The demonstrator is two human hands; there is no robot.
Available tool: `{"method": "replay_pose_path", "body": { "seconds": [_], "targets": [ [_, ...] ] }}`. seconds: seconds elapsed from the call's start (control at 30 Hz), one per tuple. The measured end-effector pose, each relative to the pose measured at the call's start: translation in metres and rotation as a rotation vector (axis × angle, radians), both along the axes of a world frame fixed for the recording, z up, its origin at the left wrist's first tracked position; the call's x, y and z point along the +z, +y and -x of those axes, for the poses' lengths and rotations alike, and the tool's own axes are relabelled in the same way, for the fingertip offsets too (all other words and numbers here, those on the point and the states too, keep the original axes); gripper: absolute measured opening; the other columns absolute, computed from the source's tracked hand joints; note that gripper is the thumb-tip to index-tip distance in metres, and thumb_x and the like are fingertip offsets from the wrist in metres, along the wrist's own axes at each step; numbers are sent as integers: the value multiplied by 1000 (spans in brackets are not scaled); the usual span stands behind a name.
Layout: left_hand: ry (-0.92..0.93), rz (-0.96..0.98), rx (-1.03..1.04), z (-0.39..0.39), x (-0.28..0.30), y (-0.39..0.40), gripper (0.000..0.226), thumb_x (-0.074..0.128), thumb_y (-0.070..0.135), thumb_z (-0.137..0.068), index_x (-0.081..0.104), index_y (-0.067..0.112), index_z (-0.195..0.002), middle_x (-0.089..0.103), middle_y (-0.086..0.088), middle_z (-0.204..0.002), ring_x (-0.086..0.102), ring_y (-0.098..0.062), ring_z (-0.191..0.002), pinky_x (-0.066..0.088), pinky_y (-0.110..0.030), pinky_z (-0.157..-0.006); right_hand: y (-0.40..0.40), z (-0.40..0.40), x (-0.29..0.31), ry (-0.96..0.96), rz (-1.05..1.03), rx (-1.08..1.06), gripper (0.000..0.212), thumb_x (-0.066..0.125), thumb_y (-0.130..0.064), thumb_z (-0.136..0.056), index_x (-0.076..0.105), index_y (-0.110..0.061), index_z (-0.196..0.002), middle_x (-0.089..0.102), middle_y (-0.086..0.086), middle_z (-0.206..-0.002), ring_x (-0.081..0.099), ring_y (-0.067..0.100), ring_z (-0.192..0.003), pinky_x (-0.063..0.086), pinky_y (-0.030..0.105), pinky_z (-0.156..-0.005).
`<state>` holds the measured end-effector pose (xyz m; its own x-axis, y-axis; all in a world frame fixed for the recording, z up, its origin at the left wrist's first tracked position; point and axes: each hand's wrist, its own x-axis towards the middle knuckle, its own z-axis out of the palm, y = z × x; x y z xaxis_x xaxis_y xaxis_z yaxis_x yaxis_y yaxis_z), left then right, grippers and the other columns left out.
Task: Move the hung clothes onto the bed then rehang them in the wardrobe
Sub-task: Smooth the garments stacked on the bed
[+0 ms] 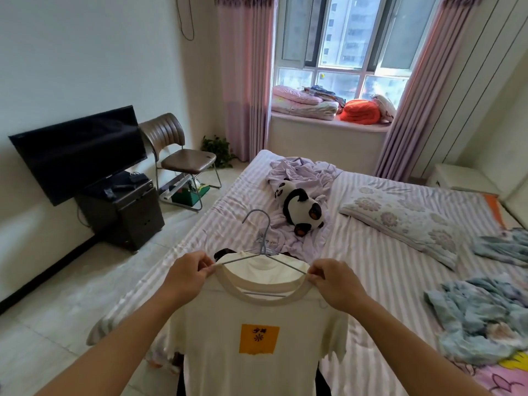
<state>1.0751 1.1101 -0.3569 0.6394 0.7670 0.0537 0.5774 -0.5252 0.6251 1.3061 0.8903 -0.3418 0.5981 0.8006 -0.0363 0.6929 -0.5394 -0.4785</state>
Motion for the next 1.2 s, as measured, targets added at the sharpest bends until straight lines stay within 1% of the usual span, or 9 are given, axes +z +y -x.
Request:
{"method": "replay_pose_path", "body": {
  "seconds": [0.27, 0.37, 0.5, 0.67, 0.77, 0.9, 1.03, 1.13, 1.2],
  "targets": [
    [-2, 27, 1, -71, -29, 90, 17, 73, 33, -87, 64, 32, -72, 65, 14, -75, 61, -8, -75, 51, -31, -70, 83, -56, -29, 42, -4, -108, 12, 64, -21, -92, 68, -27, -82, 69, -9, -83, 62, 10, -79, 51, 29, -75],
    [15, 85, 26, -94, -44, 112, 17, 72, 29, -87, 64, 31, -73, 65, 10, -72, 63, -10, -67, 51, -30, -63, 109, -76, -46, 64, -11, -134, 16, 65, -17, -92, 65, -26, -79, 68, -6, -79, 62, 11, -75, 45, 21, -66],
    [11, 151, 28, -127, -67, 136, 20, 71, 22, -89, 62, 29, -73, 66, 5, -71, 64, -12, -68, 56, -36, -71, 137, -104, -75, 92, -21, -157, 22, 65, -16, -92, 61, -28, -74, 63, -8, -70, 58, 6, -66, 38, 14, -57],
    [34, 193, 18, -171, -103, 161, 11, 64, 9, -92, 61, 19, -92, 59, 7, -76, 57, -12, -73, 50, -32, -70, 174, -148, -119, 124, -33, -164, 22, 65, -14, -93, 62, -24, -73, 61, -8, -67, 54, 3, -62, 35, 12, -55],
    [69, 242, -9, -197, -131, 177, 25, 65, 4, -87, 57, 16, -108, 57, 2, -84, 55, -12, -75, 47, -27, -65, 199, -178, -153, 162, -35, -189, 19, 64, -13, -93, 66, -18, -74, 62, -5, -66, 56, 8, -62, 38, 17, -55],
    [118, 299, 0, -235, -171, 198, 40, 73, 6, -80, 54, 12, -115, 50, 2, -89, 50, -12, -77, 40, -18, -59, 232, -214, -200, 199, -15, -204, 17, 62, -7, -92, 66, -12, -76, 61, -2, -69, 55, 13, -66, 37, 18, -56],
    [168, 392, 34, -267, -220, 220, 66, 80, 11, -77, 47, 15, -134, 50, -3, -121, 51, -15, -102, 44, -21, -78, 266, -245, -253, 222, 7, -214, 18, 62, -4, -90, 64, -13, -74, 61, -2, -71, 54, 15, -69, 35, 22, -56],
    [245, 455, 55, -284, -258, 231, 87, 82, 16, -74, 35, 17, -146, 39, -4, -142, 47, -20, -124, 46, -31, -97, 287, -262, -293, 250, 18, -238, 24, 63, -5, -88, 60, -21, -71, 59, -5, -71, 54, 16, -71, 33, 25, -57],
    [299, 495, 51, -291, -281, 235, 99, 84, 22, -72, 25, 17, -152, 29, -4, -151, 40, -22, -133, 42, -31, -104, 297, -268, -315, 282, 27, -257, 14, 66, -8, -86, 68, -20, -79, 64, -6, -77, 57, 15, -75, 35, 25, -62]
  ]
}}
